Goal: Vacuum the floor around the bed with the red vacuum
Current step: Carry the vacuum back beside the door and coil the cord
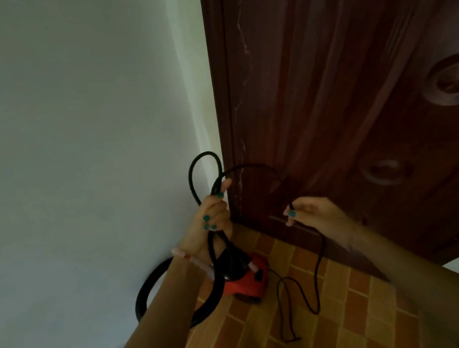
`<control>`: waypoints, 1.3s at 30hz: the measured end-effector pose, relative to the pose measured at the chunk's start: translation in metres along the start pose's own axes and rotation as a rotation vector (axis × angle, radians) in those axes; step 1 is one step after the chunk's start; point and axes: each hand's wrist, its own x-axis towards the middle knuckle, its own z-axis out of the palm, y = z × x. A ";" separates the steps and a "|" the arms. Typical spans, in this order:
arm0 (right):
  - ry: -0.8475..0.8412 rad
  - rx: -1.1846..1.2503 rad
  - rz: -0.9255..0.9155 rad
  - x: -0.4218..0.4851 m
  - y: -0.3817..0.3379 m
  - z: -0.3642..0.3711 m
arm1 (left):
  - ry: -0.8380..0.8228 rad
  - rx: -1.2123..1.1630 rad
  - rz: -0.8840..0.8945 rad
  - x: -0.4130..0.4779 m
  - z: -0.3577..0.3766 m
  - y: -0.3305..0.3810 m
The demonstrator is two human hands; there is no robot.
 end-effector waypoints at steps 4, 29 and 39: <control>0.184 -0.010 -0.131 -0.003 -0.012 0.033 | 0.172 0.318 0.097 0.008 -0.002 -0.011; -0.439 -0.074 0.227 -0.030 0.058 0.022 | 0.338 -0.423 0.360 0.020 -0.022 0.039; -0.373 -0.927 -0.222 0.002 -0.006 0.020 | 0.292 0.393 -0.212 0.008 -0.031 0.000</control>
